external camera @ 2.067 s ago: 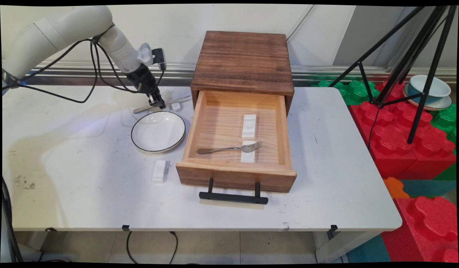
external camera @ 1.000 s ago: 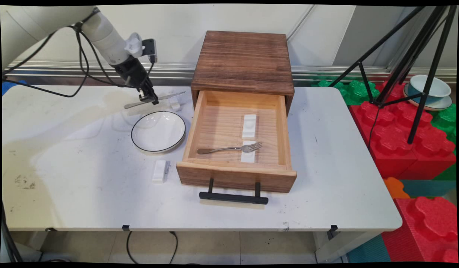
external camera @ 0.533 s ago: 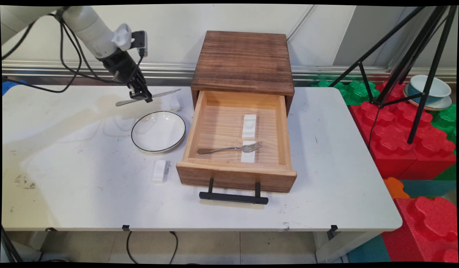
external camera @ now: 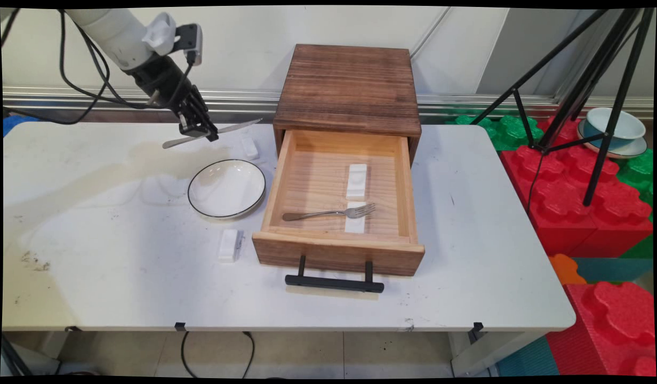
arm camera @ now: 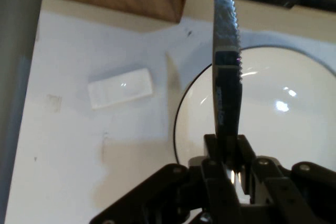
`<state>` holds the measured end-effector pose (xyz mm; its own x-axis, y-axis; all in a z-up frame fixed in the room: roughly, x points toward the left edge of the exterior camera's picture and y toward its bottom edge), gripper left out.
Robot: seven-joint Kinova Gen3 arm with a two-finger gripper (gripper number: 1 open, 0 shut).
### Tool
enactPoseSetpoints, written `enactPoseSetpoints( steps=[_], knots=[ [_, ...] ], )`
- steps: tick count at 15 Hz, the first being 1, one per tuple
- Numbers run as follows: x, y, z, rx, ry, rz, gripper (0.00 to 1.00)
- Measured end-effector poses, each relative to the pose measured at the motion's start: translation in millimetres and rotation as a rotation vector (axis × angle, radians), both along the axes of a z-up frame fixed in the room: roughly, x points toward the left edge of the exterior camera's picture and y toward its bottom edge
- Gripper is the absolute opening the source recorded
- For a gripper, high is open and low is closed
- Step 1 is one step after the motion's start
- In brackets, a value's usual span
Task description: Place the picked object into the drawer
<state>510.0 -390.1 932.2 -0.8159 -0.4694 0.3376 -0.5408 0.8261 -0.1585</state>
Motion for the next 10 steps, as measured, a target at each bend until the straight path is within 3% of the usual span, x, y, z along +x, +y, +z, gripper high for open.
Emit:
enactPoseSetpoints(
  steps=[10],
  knots=[
    [-52.9, 34.0, 52.6, -0.04, 0.13, -0.044, 0.0]
  ],
)
